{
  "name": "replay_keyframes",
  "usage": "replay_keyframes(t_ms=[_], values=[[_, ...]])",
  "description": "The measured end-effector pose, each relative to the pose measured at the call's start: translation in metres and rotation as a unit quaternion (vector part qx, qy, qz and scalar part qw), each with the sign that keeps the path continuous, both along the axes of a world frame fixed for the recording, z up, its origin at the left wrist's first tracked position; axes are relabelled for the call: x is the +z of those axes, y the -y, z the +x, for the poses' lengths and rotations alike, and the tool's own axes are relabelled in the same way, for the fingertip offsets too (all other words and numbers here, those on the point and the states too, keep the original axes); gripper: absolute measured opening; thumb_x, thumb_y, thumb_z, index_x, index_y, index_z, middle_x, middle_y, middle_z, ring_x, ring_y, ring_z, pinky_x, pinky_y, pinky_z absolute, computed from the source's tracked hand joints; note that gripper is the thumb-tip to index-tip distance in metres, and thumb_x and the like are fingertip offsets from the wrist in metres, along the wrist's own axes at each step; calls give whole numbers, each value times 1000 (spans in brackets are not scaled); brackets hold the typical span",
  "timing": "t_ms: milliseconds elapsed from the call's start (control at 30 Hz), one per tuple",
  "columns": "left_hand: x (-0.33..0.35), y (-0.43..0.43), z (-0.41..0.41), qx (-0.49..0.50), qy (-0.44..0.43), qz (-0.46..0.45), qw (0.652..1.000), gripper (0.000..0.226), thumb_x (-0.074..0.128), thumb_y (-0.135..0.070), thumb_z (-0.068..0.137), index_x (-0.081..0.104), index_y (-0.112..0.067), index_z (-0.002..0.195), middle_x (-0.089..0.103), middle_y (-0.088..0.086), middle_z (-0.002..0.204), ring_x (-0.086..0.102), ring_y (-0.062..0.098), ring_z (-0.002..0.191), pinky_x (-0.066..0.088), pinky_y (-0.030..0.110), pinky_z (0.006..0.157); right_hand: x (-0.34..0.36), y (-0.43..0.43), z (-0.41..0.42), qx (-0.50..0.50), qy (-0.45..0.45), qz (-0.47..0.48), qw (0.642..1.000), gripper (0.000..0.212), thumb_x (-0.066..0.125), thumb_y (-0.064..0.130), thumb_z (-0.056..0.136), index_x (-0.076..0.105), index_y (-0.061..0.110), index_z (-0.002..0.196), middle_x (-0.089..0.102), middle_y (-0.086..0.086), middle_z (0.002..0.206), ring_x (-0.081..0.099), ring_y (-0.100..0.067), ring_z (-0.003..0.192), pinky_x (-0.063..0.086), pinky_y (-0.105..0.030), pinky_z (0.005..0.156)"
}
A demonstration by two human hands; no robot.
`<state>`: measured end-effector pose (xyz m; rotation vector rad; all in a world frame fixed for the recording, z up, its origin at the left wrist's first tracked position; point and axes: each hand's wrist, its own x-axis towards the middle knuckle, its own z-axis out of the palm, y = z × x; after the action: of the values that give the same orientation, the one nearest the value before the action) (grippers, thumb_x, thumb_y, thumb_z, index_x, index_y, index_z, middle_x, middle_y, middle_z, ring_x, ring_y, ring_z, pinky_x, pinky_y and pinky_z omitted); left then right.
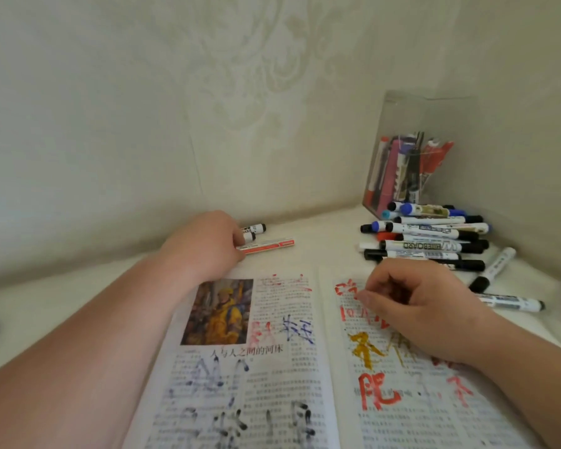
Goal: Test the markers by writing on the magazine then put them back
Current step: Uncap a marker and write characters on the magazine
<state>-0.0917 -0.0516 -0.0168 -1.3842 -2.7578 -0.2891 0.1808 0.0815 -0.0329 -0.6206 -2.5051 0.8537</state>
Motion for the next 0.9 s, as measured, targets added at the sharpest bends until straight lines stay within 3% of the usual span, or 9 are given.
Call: replay_keyframes(t_ms=[200, 300, 400, 467, 533, 600, 700, 800, 900], values=[[-2, 5, -12, 52, -25, 30, 998, 14, 70, -21, 78, 70, -31, 87, 67, 1, 97, 63, 25, 94, 49, 30, 77, 7, 0, 4, 11, -5, 7, 1000, 14, 77, 29, 86, 71, 33, 74, 66, 6, 66, 58, -13, 59, 47, -22, 53], [1, 1, 5, -23, -32, 85, 996, 10, 71, -29, 85, 66, -30, 93, 54, -4, 91, 55, 20, 90, 44, 32, 76, 17, -4, 9, -14, -28, 4, 1000, 10, 76, 32, 84, 71, 38, 78, 66, 7, 67, 59, -12, 61, 47, -17, 53], [12, 3, 37, -166, -33, 126, 977, 8, 62, -31, 96, 69, -28, 98, 56, -11, 92, 51, 11, 87, 43, 31, 79, 30, -20, 22, -61, -8, 10, 998, 11, 77, 30, 83, 72, 37, 76, 68, 7, 67, 59, -13, 59, 53, -28, 57], [20, 4, 62, -249, -25, 86, 964, 14, 56, -32, 99, 69, -30, 100, 60, -17, 93, 50, 3, 86, 41, 26, 78, 39, -35, 35, -91, 36, 14, 995, 14, 78, 26, 84, 72, 34, 73, 68, 9, 65, 59, -12, 57, 52, -29, 59], [28, 2, 85, -298, 7, -3, 954, 15, 53, -35, 99, 67, -31, 100, 63, -18, 96, 53, 0, 88, 43, 24, 80, 45, -48, 47, -122, 77, 16, 989, 16, 77, 21, 86, 72, 30, 74, 68, 9, 65, 60, -7, 59, 49, -22, 59], [31, -5, 105, -319, 42, -88, 943, 12, 53, -36, 98, 64, -33, 95, 63, -19, 93, 57, 1, 87, 49, 28, 81, 48, -57, 54, -131, 129, 22, 983, 19, 75, 15, 87, 72, 31, 78, 68, 12, 67, 62, 0, 63, 47, -15, 57], [30, -24, 129, -339, 35, -136, 930, 15, 51, -35, 97, 57, -30, 85, 60, -15, 85, 58, 5, 80, 51, 33, 73, 49, -57, 56, -102, 200, 45, 974, 29, 69, 6, 84, 69, 35, 81, 68, 16, 79, 56, 12, 64, 43, -7, 57], [16, -42, 142, -342, 24, -75, 936, 21, 51, -43, 98, 53, -30, 82, 58, -13, 82, 56, 8, 78, 48, 31, 68, 48, -50, 54, -64, 240, 57, 967, 29, 69, 10, 82, 68, 37, 92, 67, 18, 93, 57, 7, 71, 42, -8, 61], [-7, -48, 143, -334, 77, 42, 939, 23, 53, -51, 98, 54, -33, 82, 57, -13, 77, 54, 4, 73, 45, 30, 67, 44, -46, 48, -50, 286, 101, 952, 28, 71, 21, 85, 67, 39, 106, 63, 18, 102, 58, -1, 88, 48, -18, 76]])
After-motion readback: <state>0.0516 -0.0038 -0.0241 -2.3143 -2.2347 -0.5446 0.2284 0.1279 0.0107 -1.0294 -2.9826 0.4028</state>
